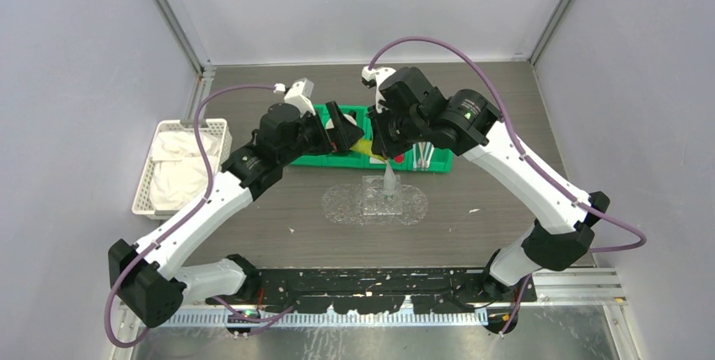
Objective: Prepare toiletry sets of a toothbrush and toothpaste on the tray
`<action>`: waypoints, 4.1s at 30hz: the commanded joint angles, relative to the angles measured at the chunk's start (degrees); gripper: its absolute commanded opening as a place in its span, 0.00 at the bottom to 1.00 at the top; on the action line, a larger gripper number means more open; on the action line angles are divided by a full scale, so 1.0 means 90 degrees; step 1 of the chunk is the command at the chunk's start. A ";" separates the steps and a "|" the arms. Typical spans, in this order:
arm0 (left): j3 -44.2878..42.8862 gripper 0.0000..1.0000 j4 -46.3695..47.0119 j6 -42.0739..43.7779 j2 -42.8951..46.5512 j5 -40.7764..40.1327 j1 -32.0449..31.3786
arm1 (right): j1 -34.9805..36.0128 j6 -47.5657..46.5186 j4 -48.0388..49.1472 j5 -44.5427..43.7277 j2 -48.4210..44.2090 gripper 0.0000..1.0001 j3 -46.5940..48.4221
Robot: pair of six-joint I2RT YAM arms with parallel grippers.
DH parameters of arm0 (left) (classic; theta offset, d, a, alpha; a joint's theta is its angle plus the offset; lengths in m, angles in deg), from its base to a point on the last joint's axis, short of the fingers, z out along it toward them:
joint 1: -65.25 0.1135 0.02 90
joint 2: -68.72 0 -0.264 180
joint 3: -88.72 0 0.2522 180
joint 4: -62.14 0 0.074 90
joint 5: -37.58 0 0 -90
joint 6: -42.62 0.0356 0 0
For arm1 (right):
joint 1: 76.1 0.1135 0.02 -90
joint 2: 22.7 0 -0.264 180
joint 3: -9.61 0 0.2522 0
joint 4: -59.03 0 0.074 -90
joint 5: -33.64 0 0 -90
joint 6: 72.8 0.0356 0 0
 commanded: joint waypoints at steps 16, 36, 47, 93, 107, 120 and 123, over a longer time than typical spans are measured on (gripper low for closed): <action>0.0707 1.00 -0.0702 0.0106 0.0211 0.0430 -0.0264 | -0.0252 0.0025 0.1566 -0.0639 -0.0280 0.01 0.0713; 0.0397 1.00 -0.2716 0.0817 0.1318 -0.0290 0.1315 | -0.0088 0.0434 -0.2863 -0.0471 0.1297 0.01 0.2461; 0.0902 1.00 -0.2655 0.0881 0.1594 -0.0002 0.1361 | 0.0470 0.0647 -0.3234 -0.0962 0.2217 0.01 0.2326; 0.0873 1.00 -0.0177 -0.0199 -0.0063 0.1844 0.1010 | 0.1057 0.0758 -0.0566 -0.0944 0.0306 0.20 -0.0316; 0.1369 1.00 -0.0928 0.0054 0.0952 0.0929 0.0978 | 0.1018 0.1147 0.0282 -0.0920 -0.0876 0.34 -0.2435; 0.2023 1.00 -0.1396 -0.0077 0.1697 0.0921 0.0983 | 0.3192 0.2032 0.4254 -0.1079 -0.1897 0.48 -0.6043; 0.2236 0.95 -0.1542 -0.0201 0.2077 0.1031 0.0969 | 0.3556 0.2582 0.5049 -0.1613 -0.1926 0.48 -0.6621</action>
